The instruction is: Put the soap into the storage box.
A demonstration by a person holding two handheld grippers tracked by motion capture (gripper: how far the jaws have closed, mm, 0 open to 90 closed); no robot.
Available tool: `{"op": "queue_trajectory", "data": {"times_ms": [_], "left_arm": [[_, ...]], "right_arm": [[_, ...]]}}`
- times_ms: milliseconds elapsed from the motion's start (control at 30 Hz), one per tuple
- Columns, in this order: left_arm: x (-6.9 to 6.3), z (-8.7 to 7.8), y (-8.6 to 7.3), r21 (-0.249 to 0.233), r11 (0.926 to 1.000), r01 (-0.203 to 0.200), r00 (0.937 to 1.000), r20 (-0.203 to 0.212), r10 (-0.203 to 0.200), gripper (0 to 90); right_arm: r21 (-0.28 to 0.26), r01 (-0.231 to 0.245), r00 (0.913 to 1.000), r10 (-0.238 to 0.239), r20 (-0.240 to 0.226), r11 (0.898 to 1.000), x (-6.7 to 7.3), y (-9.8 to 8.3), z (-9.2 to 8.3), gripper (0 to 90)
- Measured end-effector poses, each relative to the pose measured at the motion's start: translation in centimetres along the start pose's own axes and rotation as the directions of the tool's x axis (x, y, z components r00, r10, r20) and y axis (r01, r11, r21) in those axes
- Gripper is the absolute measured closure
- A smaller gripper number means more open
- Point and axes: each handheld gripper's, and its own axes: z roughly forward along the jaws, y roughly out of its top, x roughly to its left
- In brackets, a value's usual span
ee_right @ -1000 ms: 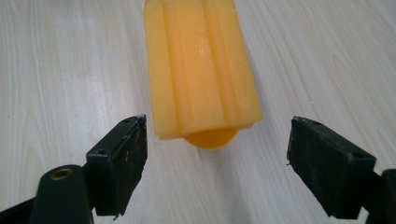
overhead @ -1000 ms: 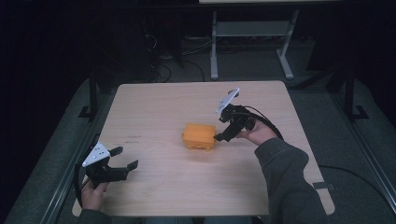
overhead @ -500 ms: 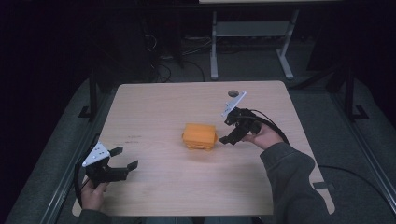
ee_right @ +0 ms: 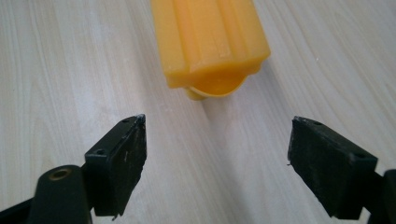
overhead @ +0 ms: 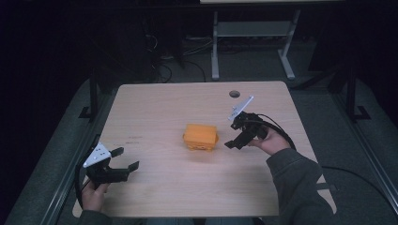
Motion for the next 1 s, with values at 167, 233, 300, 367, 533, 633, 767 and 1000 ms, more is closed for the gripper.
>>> {"op": "queue_trajectory", "data": {"times_ms": [167,233,300,367,533,633,767,1000], "left_arm": [[0.0,0.0,0.0,0.000,1.0000,0.001,1.0000,0.001,-0.001,14.1],[0.0,0.0,0.0,0.001,1.0000,-0.003,1.0000,0.001,0.003,14.1],[0.0,0.0,0.0,0.002,1.0000,-0.004,1.0000,0.000,0.004,14.1],[0.0,0.0,0.0,0.004,1.0000,-0.002,1.0000,0.001,0.002,14.1],[-0.1,0.0,0.0,0.003,1.0000,0.000,1.0000,0.001,0.000,14.1],[-0.1,0.1,0.0,0.004,1.0000,-0.002,1.0000,0.002,0.002,14.1],[-0.1,0.1,0.0,0.006,1.0000,-0.002,1.0000,0.002,0.002,14.1],[-0.2,0.1,0.0,0.002,1.0000,-0.003,1.0000,0.004,0.003,14.1]], "right_arm": [[-0.019,-0.002,1.0000,0.002,0.002,1.000,0.2,-0.9,-0.1,20.3],[-0.014,-0.011,0.9999,0.011,0.003,1.000,0.1,-1.2,-0.1,20.3],[-0.003,-0.029,0.9996,0.029,-0.004,1.000,0.2,-1.5,-0.1,20.3],[-0.011,-0.014,0.9999,0.014,0.004,1.000,0.1,-1.7,-0.2,20.7],[-0.026,-0.027,0.9996,0.027,0.007,0.999,0.3,-2.2,-0.4,20.9],[-0.023,-0.038,0.9993,0.038,0.003,0.999,0.4,-2.8,-0.3,20.9],[-0.024,-0.043,0.9990,0.043,0.008,0.999,0.4,-3.3,-0.4,20.6],[-0.027,-0.064,0.9979,0.065,0.010,0.998,0.6,-4.0,-0.6,20.6]]}}
